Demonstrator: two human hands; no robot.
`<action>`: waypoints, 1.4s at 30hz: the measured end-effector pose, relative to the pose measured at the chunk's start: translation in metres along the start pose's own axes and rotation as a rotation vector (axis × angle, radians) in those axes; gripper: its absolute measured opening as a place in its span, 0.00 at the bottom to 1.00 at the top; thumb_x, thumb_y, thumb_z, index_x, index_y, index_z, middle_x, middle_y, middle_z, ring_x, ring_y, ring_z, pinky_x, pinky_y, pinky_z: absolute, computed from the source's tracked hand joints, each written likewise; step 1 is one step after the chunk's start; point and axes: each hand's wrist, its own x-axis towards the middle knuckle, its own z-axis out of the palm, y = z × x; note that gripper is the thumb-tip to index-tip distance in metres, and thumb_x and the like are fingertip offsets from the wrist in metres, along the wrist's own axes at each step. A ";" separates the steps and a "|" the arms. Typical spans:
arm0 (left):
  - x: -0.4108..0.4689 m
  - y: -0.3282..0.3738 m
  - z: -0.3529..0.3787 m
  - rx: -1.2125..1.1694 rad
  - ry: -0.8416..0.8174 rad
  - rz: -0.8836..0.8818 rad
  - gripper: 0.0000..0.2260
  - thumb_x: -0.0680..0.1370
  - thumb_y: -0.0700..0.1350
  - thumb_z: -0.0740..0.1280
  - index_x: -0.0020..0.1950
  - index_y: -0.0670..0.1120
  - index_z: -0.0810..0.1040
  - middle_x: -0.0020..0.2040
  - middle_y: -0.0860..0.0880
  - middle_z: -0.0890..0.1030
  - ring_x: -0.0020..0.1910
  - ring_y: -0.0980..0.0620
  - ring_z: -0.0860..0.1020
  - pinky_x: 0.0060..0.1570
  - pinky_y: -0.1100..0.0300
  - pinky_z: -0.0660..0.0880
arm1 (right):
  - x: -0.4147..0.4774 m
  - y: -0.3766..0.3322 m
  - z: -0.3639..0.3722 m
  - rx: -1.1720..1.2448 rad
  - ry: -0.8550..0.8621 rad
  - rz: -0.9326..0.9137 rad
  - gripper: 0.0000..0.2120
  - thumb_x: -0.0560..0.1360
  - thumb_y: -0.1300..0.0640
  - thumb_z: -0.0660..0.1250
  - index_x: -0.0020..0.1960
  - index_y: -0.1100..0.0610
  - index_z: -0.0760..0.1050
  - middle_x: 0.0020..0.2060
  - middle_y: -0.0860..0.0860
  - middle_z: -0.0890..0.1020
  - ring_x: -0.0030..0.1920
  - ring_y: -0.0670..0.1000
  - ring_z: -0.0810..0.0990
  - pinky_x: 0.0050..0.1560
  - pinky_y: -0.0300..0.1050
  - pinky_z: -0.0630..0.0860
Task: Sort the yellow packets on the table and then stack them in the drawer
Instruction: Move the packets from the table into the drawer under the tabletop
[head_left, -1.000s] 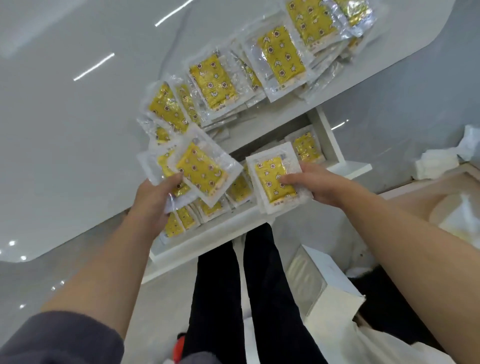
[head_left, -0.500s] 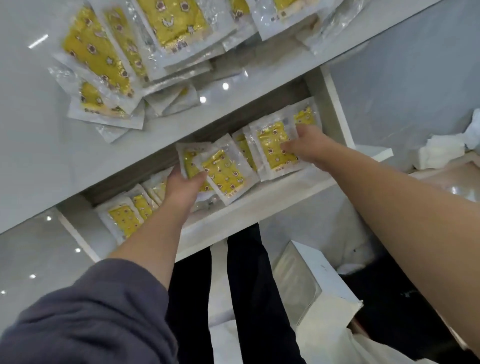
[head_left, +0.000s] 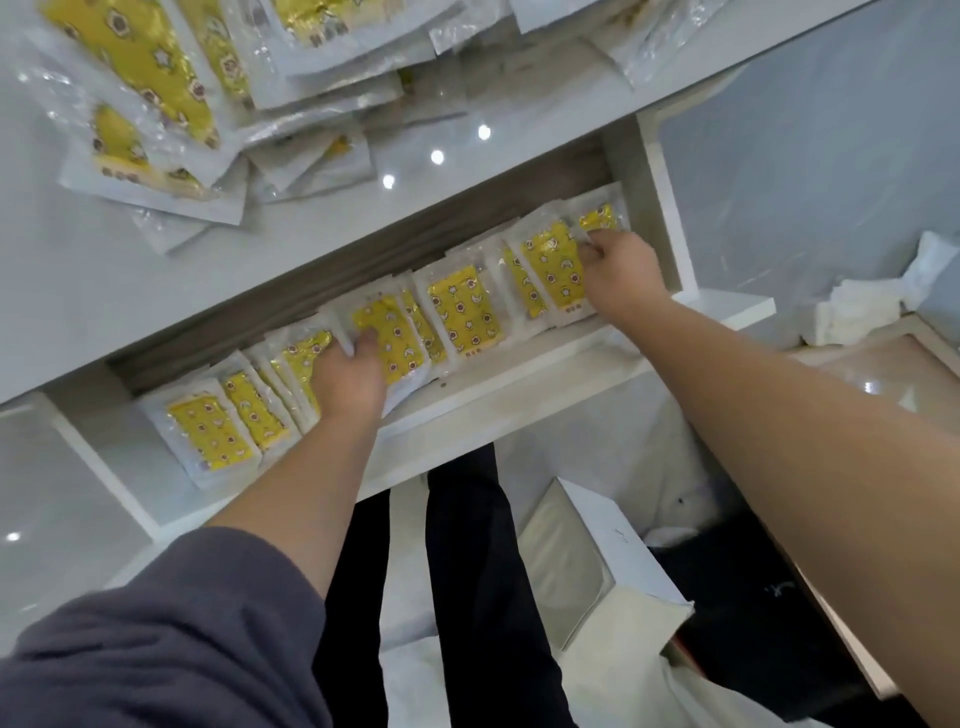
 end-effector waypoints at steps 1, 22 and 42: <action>0.001 -0.004 -0.005 0.019 -0.008 -0.022 0.19 0.79 0.53 0.64 0.53 0.36 0.77 0.43 0.41 0.77 0.45 0.38 0.79 0.38 0.59 0.73 | 0.000 0.001 -0.002 -0.019 0.028 0.003 0.12 0.82 0.58 0.54 0.52 0.54 0.76 0.43 0.54 0.76 0.45 0.57 0.75 0.43 0.44 0.69; -0.011 0.020 -0.033 0.831 -0.123 0.394 0.18 0.75 0.45 0.67 0.64 0.46 0.71 0.63 0.42 0.69 0.59 0.40 0.72 0.55 0.47 0.73 | -0.018 -0.010 0.022 -0.344 -0.037 -0.019 0.23 0.75 0.60 0.66 0.69 0.55 0.68 0.71 0.58 0.60 0.62 0.64 0.73 0.60 0.55 0.74; 0.003 0.174 -0.164 -0.228 -0.150 0.047 0.20 0.69 0.55 0.74 0.55 0.45 0.78 0.48 0.48 0.82 0.45 0.50 0.81 0.43 0.57 0.77 | -0.148 -0.176 0.049 0.179 -0.296 -0.046 0.14 0.77 0.60 0.63 0.61 0.53 0.74 0.68 0.52 0.68 0.62 0.54 0.73 0.62 0.51 0.73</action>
